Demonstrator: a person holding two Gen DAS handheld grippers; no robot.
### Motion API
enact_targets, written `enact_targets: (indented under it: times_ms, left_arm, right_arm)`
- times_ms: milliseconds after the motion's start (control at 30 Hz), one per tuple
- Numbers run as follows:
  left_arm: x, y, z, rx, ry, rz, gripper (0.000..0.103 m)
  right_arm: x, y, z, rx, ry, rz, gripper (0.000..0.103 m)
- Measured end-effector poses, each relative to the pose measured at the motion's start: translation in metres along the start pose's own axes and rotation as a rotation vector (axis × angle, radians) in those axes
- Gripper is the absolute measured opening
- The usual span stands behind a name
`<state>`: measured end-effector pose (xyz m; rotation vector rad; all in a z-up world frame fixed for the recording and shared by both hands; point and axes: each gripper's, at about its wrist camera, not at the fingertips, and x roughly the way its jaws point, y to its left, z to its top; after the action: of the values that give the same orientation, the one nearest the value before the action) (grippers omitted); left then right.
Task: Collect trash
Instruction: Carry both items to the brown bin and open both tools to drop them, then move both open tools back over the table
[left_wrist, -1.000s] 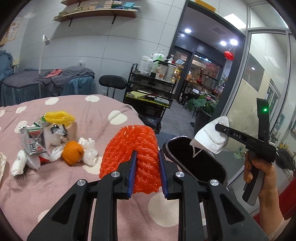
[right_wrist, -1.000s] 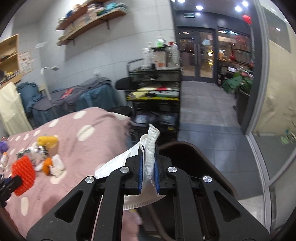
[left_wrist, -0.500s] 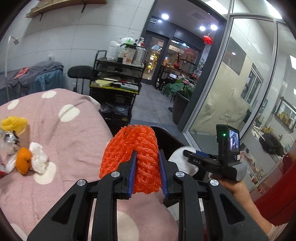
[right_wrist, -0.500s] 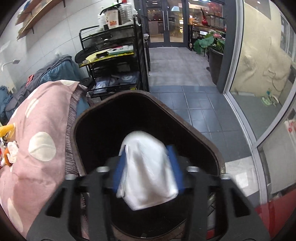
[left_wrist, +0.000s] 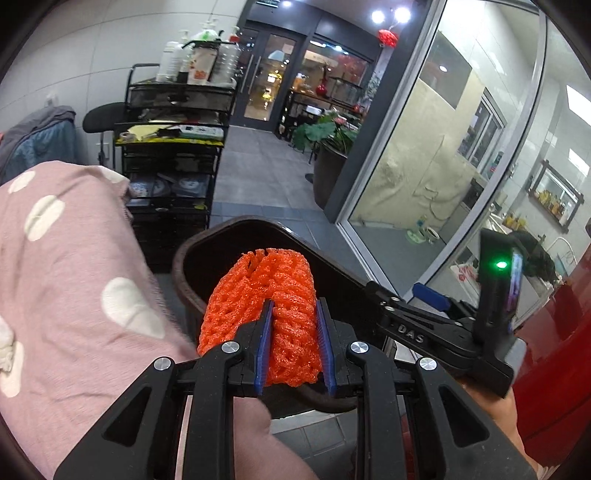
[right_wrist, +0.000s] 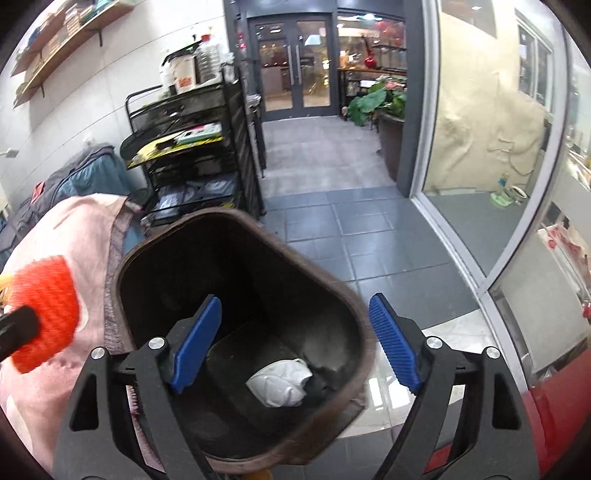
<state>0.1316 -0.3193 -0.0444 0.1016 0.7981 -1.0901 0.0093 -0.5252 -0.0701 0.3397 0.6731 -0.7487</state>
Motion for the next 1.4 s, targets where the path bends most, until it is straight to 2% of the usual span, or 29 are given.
enact_targets:
  times_ms: [100, 533, 633, 667, 733, 767, 800, 900, 1100, 1400]
  left_arm:
    - [0.015, -0.007, 0.003, 0.018, 0.025, 0.0, 0.022]
    - [0.056, -0.032, 0.009, 0.13, 0.119, 0.001, 0.022]
    - [0.061, -0.034, 0.011, 0.144, 0.131, 0.01, 0.028]
    - [0.063, -0.035, 0.012, 0.147, 0.132, 0.015, 0.033]
    - [0.065, -0.035, 0.013, 0.154, 0.132, 0.022, 0.05]
    - [0.065, -0.036, 0.013, 0.157, 0.13, 0.022, 0.066]
    - [0.065, -0.037, 0.013, 0.161, 0.124, 0.023, 0.078]
    - [0.062, -0.036, 0.011, 0.176, 0.11, 0.03, 0.088]
    - [0.046, -0.03, 0.007, 0.159, 0.067, 0.083, 0.095]
    - [0.002, -0.023, 0.006, 0.133, -0.031, 0.101, 0.097]
  right_arm:
    - [-0.002, -0.013, 0.003, 0.002, -0.01, -0.05, 0.082]
    - [-0.001, -0.05, 0.006, 0.076, 0.011, -0.092, 0.083]
    - [0.0, -0.053, 0.009, 0.083, 0.008, -0.106, 0.083]
    - [0.001, -0.053, 0.009, 0.086, 0.009, -0.108, 0.084]
    - [0.001, -0.055, 0.009, 0.093, 0.012, -0.114, 0.084]
    - [0.002, -0.056, 0.009, 0.097, 0.013, -0.116, 0.085]
    - [0.002, -0.057, 0.01, 0.1, 0.016, -0.119, 0.085]
    - [0.003, -0.059, 0.011, 0.108, 0.021, -0.123, 0.085]
    - [0.004, -0.054, 0.011, 0.101, 0.029, -0.112, 0.086]
    - [-0.001, -0.027, 0.012, 0.067, 0.026, -0.044, 0.088]
